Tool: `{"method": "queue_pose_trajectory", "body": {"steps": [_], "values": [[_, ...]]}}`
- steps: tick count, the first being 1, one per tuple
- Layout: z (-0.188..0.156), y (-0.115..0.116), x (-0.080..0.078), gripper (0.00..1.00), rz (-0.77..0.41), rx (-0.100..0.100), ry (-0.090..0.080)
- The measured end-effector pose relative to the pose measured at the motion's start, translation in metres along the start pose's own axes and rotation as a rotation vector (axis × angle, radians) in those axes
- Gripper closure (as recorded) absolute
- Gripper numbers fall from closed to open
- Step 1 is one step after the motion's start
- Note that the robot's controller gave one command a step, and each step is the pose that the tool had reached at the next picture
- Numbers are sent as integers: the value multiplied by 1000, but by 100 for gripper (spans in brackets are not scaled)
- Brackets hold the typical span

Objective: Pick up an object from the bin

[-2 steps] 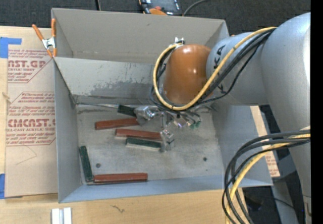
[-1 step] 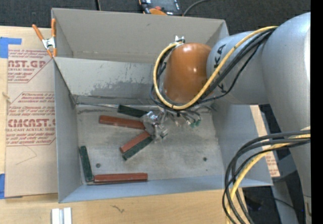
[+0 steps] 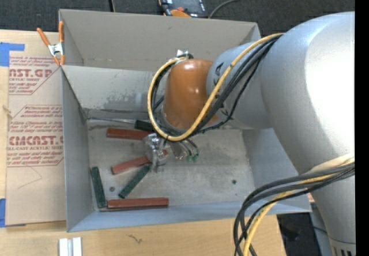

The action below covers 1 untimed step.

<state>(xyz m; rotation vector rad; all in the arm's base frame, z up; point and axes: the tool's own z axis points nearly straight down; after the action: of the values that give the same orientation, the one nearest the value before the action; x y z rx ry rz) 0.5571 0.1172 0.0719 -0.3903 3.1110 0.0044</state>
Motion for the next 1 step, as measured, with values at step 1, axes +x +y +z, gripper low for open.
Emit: {"method": "queue_pose_trajectory", "body": {"steps": [1], "values": [[2, -1, 1, 0, 0, 1, 5]]}}
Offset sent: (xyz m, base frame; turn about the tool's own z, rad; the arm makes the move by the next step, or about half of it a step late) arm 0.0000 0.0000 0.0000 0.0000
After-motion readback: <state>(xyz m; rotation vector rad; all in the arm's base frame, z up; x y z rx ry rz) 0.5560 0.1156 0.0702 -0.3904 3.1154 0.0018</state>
